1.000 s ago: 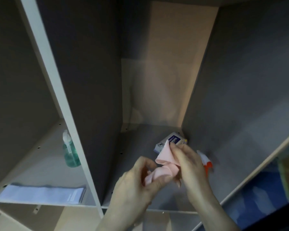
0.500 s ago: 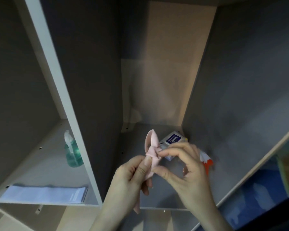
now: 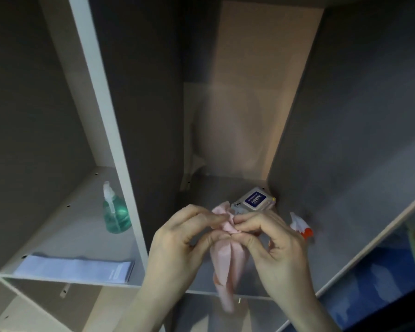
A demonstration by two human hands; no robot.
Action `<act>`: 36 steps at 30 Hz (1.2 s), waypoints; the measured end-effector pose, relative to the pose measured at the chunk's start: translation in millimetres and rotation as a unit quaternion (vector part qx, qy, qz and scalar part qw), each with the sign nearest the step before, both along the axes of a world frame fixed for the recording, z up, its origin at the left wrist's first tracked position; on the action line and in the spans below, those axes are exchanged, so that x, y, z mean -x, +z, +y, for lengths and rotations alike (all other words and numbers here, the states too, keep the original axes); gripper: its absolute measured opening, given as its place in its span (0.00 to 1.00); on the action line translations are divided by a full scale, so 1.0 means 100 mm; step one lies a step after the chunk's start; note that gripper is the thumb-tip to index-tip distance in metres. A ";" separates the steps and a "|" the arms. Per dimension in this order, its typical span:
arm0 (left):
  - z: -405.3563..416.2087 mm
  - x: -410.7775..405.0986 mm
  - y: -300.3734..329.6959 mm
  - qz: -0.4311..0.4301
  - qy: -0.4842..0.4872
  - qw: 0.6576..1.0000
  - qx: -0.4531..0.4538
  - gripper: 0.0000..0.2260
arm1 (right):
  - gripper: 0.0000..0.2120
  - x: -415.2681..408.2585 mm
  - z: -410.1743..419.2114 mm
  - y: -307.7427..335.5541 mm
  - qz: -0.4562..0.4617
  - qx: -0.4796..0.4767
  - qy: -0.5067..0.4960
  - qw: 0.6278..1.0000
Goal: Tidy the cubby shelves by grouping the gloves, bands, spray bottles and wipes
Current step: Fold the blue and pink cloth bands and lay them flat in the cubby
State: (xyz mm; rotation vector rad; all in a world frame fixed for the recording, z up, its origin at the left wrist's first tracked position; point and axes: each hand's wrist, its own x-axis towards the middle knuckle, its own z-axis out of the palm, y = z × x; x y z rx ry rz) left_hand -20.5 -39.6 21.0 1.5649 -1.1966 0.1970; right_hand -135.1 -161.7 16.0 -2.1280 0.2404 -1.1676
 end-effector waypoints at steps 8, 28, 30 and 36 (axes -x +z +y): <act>0.08 -0.02 0.05 -0.183 0.035 0.979 -0.081 0.09 | 0.06 0.01 -0.04 -0.01 -0.015 0.025 0.013 0.999; 0.03 0.02 0.00 0.288 -0.124 0.947 -0.069 0.05 | 0.09 0.00 0.00 -0.01 -0.030 0.036 0.019 0.999; 0.06 0.00 -0.01 0.299 -0.131 0.942 -0.072 0.05 | 0.09 0.00 0.01 -0.03 -0.031 0.015 0.031 0.999; -0.01 0.03 -0.02 0.294 -0.071 0.951 -0.058 0.09 | 0.08 0.01 0.03 -0.07 -0.061 0.083 0.044 0.994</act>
